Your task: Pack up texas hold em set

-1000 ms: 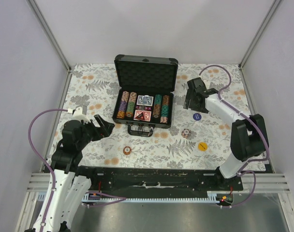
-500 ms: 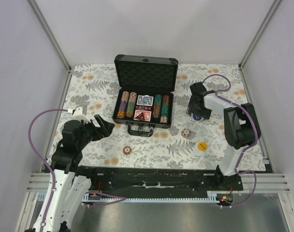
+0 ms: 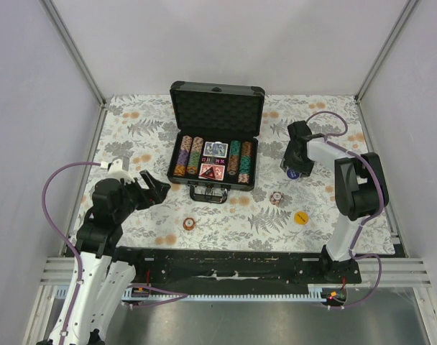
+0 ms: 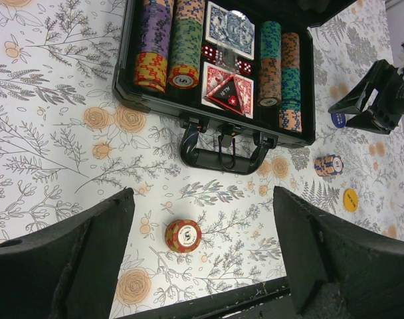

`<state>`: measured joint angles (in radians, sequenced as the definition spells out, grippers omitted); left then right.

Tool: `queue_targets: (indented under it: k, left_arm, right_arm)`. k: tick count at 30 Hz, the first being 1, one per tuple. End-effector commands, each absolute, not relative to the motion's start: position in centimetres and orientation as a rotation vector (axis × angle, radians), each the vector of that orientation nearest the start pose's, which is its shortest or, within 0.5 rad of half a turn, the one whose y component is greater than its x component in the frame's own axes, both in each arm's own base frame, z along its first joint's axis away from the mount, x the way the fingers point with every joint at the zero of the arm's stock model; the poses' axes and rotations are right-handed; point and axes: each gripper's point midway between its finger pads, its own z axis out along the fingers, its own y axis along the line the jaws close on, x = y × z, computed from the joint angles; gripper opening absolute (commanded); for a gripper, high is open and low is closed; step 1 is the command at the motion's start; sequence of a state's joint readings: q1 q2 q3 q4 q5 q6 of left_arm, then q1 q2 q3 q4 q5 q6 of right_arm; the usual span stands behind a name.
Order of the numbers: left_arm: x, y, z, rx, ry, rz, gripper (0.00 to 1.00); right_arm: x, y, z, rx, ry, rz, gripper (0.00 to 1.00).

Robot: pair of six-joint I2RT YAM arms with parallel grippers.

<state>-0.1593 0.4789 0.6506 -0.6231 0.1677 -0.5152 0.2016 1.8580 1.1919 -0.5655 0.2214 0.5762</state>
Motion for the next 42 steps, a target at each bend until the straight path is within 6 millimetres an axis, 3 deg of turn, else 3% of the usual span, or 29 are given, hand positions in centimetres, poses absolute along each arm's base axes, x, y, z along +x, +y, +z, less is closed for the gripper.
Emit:
queue_targets:
  k: [1, 11, 18, 32, 38, 42]
  left_arm:
    - [21.0, -8.8, 20.6, -0.254, 2.023, -0.626, 0.90]
    - [21.0, -8.7, 20.5, -0.263, 2.022, -0.625, 0.90]
    - [20.9, -9.2, 20.6, -0.241, 2.024, -0.651, 0.90]
    - [20.8, -13.2, 20.0, -0.078, 2.098, -0.896, 0.88]
    - [21.4, -14.4, 19.8, -0.112, 2.080, -0.996, 0.88]
    - [21.7, -15.3, 20.2, -0.125, 2.047, -1.055, 0.88]
  right_arm:
    - [36.5, 5.3, -0.7, 0.621, 2.738, -0.102, 0.67]
    - [35.7, 5.7, -1.8, 0.609, 2.789, -0.091, 0.57]
    - [35.8, 6.3, -1.1, 0.600, 2.779, -0.064, 0.54]
    - [36.9, 10.4, 5.8, 0.529, 2.667, 0.193, 0.55]
    - [37.0, 12.9, 9.0, 0.495, 2.607, 0.313, 0.55]
    - [36.6, 15.8, 11.3, 0.452, 2.574, 0.443, 0.55]
